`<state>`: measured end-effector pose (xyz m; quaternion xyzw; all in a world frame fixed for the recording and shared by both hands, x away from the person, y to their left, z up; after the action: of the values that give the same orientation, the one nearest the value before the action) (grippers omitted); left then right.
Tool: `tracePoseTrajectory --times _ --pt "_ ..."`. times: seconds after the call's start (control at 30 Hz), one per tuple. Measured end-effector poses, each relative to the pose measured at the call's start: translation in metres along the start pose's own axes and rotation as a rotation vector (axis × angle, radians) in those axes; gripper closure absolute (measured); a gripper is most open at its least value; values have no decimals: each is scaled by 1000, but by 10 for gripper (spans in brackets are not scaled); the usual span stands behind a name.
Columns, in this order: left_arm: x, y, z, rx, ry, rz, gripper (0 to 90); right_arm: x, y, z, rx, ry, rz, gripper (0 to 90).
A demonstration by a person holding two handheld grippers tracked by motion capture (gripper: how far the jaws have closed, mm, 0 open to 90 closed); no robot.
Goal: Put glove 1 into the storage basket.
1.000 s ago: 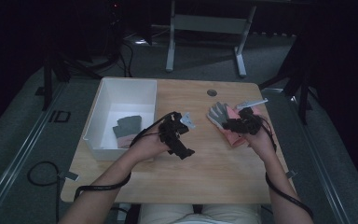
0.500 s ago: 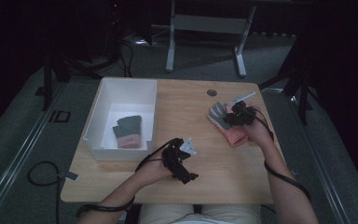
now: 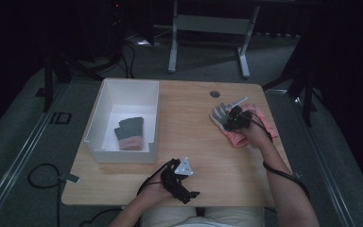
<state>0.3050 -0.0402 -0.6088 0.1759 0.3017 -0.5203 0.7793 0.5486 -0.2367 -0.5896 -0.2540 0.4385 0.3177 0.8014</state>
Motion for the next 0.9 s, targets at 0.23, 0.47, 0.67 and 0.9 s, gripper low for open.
tracePoseTrajectory --times 0.23,0.47,0.67,0.9 --pt "-11 3 2 -5 -87 54 2 7 1 -2 48 30 19 735" --pt "-12 7 0 -10 -96 49 3 7 0 -4 107 7 17 838" --pt "-13 12 1 -12 -122 77 3 -7 4 5 156 -28 -3 872" --pt "-14 11 -1 -6 -130 79 3 -50 27 27 189 -115 10 875"
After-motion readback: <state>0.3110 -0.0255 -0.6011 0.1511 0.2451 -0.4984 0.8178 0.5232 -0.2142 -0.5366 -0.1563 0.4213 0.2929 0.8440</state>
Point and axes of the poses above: each handheld gripper's, and its own axes: x roughly forward along the jaws, z roughly out of its top, y roughly to its left, the point moved 8 cm from there along x, roughly forward along the jaws, and after that the axes turned 2 degrees about z, right-handed, at the moved point
